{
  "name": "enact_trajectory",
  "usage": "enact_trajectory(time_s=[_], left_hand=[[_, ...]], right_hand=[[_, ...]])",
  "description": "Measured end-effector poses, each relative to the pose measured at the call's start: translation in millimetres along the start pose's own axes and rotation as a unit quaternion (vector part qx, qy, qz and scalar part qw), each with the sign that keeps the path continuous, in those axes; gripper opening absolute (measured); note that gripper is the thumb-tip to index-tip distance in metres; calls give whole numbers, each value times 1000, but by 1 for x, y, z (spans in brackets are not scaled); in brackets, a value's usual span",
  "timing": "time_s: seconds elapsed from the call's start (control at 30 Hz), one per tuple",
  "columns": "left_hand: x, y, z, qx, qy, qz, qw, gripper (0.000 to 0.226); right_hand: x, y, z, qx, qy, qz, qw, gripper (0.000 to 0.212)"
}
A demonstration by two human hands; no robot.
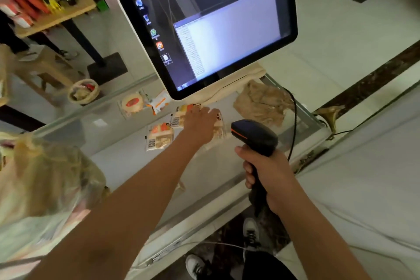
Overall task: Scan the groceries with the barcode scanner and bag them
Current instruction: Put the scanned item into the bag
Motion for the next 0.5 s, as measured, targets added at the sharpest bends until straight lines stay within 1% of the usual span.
enact_trajectory(time_s=[0.07,0.13,0.17,0.27,0.4,0.5], left_hand=[[3,7,-2,14,5,-14,1000,63],[2,11,-3,7,17,-14,1000,71],[-1,12,-4,-2,26,-3,1000,68],[-13,6,-8,-18,37,46,998,44],[-35,-12,-16,3,-49,107,993,29],[-47,-32,-28,24,-134,159,978,20]], right_hand=[[-1,2,4,8,-1,-2,1000,14],[0,4,6,11,-3,-5,1000,15],[1,6,6,11,-4,-5,1000,15],[3,8,1,9,-5,-6,1000,13],[9,9,-18,-12,4,-12,1000,14],[20,4,-29,-35,0,-23,999,12]])
Point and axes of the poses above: each hand's wrist, its own y-axis towards the middle knuckle, its own x-axis out of the palm, z = x × y, the point moved 6 cm from there along y, towards the middle knuckle, and after that the axes turned 9 degrees about y, right-handed, at the moved point
